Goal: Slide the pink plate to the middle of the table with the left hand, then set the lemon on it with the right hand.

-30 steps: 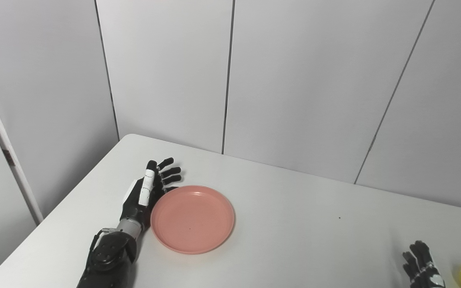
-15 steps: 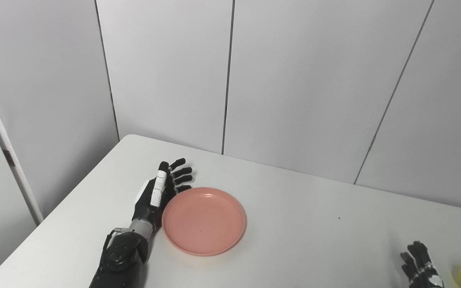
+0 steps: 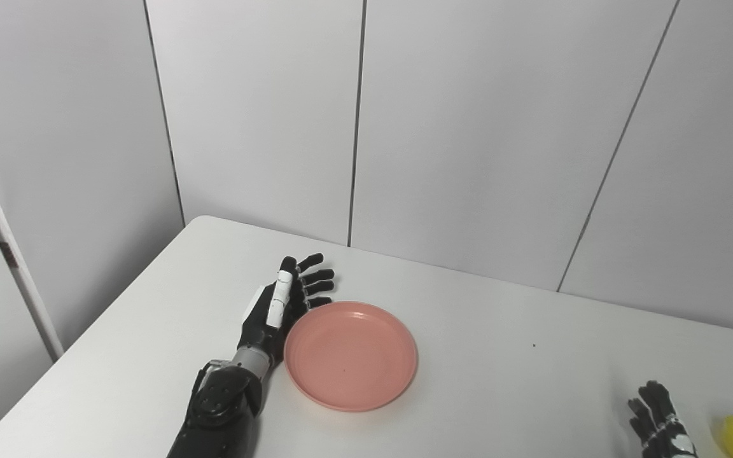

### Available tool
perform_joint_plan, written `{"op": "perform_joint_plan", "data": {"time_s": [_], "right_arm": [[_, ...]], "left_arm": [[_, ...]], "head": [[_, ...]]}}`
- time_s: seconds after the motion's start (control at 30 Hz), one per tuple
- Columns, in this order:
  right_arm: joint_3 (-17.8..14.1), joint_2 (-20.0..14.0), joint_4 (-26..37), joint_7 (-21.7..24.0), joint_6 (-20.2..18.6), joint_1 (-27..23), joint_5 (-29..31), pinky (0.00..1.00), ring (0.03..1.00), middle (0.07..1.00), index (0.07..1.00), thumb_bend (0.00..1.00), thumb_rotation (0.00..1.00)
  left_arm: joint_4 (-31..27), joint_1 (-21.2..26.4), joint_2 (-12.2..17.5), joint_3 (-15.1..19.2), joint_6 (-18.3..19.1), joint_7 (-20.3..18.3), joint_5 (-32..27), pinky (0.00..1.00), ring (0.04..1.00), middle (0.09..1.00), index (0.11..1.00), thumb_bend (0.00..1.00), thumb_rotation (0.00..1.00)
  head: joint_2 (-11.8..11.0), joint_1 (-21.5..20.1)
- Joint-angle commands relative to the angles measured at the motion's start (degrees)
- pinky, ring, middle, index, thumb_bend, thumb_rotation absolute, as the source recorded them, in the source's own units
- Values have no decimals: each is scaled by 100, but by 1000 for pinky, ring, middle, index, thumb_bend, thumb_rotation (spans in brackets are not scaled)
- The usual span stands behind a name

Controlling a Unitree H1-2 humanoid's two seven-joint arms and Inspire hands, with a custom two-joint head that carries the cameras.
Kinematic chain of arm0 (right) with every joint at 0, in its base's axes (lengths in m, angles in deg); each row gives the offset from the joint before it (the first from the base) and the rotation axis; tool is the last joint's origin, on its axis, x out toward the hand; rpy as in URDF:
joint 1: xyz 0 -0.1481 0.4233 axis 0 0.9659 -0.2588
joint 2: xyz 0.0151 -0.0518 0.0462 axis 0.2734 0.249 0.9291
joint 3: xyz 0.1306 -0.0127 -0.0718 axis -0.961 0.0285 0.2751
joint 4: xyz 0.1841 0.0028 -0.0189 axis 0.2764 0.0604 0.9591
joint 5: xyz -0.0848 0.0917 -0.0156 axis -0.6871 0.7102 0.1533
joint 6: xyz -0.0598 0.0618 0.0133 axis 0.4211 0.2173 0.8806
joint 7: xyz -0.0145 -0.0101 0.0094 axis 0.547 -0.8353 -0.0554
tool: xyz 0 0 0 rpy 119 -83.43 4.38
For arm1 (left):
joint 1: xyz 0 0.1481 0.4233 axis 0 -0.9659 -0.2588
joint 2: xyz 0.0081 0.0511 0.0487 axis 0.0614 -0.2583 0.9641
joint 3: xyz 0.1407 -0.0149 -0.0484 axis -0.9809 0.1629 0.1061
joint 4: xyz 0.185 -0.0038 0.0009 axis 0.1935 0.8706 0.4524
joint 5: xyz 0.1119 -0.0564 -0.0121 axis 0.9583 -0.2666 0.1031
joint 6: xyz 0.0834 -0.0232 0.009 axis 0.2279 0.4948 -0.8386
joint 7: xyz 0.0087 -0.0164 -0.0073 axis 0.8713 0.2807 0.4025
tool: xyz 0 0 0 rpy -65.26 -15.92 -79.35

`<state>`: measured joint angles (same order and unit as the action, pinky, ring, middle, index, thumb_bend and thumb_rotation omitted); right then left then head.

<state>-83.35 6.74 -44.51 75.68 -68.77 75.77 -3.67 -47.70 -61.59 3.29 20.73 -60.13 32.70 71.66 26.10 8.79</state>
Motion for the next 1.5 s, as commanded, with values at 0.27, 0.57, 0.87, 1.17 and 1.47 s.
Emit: {"op": "perform_joint_plan", "data": {"time_s": [0.27,0.57,0.87,1.17,1.47], "right_arm": [[166,277,-218,-52,-75,437,-2,982,943,957,945,790,1000],[179,313,-170,-80,-98,440,-30,978,939,954,940,785,1000],[192,368,-101,-95,-97,457,-76,981,941,956,944,788,1000],[227,438,-63,-157,-112,454,-192,970,933,949,940,782,1000],[364,589,40,-317,-145,466,-363,943,916,921,914,829,975]], "left_arm": [[-112,-326,-284,-226,100,84,233,686,773,773,819,857,992],[-479,-452,-447,-355,439,308,429,712,769,756,812,856,964],[-574,-532,-659,-501,538,364,549,723,757,744,797,858,947],[-498,-514,-830,-639,469,536,793,775,747,734,797,849,953],[-574,-463,-861,-723,589,470,798,797,775,753,807,857,957]], "head": [[62,-54],[80,-88],[113,-142],[182,-366],[320,-899]]}}
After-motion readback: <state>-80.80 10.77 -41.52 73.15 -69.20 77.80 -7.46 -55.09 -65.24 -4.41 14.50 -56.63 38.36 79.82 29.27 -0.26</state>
